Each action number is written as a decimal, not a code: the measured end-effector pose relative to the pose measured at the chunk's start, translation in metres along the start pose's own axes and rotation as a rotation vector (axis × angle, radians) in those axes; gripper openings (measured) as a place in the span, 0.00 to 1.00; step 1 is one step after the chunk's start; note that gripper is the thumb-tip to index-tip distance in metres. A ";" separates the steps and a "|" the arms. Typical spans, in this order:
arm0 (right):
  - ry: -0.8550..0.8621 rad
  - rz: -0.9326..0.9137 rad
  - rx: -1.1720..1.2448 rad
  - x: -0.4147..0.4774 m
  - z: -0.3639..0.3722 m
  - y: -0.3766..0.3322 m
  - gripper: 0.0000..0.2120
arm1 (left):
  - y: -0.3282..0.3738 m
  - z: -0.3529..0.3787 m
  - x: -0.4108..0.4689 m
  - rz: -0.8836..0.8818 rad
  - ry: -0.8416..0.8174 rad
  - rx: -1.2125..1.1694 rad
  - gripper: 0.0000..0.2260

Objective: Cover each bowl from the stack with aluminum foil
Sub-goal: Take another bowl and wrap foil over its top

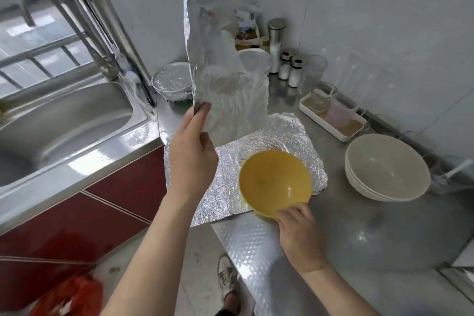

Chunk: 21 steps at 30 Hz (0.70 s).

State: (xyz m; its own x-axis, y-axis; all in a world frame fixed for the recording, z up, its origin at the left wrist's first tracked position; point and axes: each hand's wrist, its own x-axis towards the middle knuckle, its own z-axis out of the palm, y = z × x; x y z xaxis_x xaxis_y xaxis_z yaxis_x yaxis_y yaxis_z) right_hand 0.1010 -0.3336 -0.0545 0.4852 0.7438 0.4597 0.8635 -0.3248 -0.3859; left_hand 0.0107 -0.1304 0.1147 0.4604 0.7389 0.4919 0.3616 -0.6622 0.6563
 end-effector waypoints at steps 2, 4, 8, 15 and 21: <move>-0.081 0.025 -0.004 -0.001 -0.004 -0.004 0.03 | 0.005 -0.004 -0.005 -0.048 -0.001 -0.118 0.27; -0.156 0.121 -0.073 0.010 -0.016 -0.013 0.12 | 0.007 -0.008 -0.011 -0.187 -0.004 -0.306 0.29; -0.116 0.549 0.397 0.053 -0.056 -0.036 0.38 | 0.004 -0.010 -0.026 -0.535 0.037 -0.691 0.28; -0.060 1.166 1.634 0.107 -0.100 -0.028 0.15 | -0.010 0.017 -0.075 -0.648 -0.175 -0.731 0.32; 0.250 1.261 1.669 0.114 -0.107 -0.011 0.15 | -0.025 0.032 -0.086 -0.804 -0.153 -0.627 0.31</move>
State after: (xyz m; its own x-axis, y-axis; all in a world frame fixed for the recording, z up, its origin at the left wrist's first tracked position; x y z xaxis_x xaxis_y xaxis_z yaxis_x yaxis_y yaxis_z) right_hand 0.1617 -0.3078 0.0881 0.6944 0.4711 -0.5440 -0.7123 0.3424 -0.6127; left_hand -0.0114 -0.1813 0.0379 0.3838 0.8820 -0.2736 0.1410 0.2368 0.9613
